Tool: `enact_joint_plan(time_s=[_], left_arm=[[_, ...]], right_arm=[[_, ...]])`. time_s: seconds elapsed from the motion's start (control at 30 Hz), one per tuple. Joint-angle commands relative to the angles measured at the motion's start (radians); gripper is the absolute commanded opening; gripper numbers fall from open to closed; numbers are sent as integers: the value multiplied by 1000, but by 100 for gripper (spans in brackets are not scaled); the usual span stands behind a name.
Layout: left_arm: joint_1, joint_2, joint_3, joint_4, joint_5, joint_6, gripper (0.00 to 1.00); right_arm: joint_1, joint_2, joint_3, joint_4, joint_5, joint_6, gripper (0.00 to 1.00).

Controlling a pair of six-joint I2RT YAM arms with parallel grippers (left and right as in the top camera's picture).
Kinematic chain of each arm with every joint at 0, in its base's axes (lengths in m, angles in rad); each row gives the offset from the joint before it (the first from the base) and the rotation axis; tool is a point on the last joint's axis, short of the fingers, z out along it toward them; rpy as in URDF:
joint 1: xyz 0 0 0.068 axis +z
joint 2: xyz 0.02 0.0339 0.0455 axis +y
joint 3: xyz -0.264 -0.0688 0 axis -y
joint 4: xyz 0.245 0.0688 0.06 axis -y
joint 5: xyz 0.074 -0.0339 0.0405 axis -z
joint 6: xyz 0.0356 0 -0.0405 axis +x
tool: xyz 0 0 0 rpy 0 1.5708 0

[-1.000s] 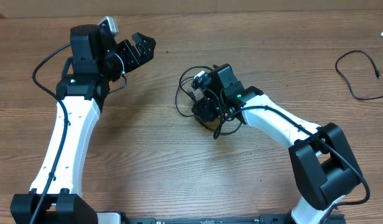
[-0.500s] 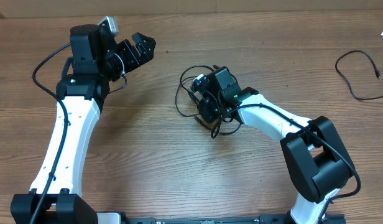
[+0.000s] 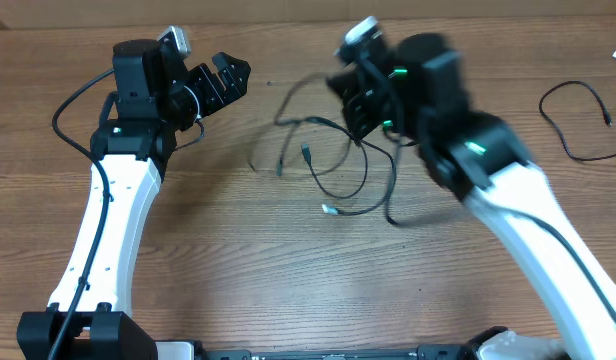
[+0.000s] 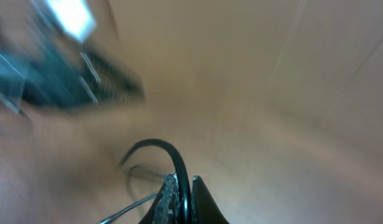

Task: Untangle cables
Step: 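Lift the grasped cable up and right, pulling strands apart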

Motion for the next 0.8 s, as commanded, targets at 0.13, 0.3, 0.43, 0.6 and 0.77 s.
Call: enact_joint_plan(time_s=[0.13, 0.3, 0.43, 0.6, 0.77], left_arm=[[0, -2, 5, 3, -6, 23, 100], [0, -2, 5, 3, -6, 23, 100], [0, -2, 5, 3, -6, 23, 100], [0, -2, 5, 3, -6, 23, 100], [0, -2, 5, 3, -6, 23, 100]], right_arm=[[-4, -216, 34, 135, 138, 4, 4], [-4, -245, 34, 144, 166, 3, 4], [-4, -243, 34, 142, 175, 4, 4], [-4, -225, 33, 153, 232, -1, 4], [-4, -201, 34, 160, 309, 1, 4]])
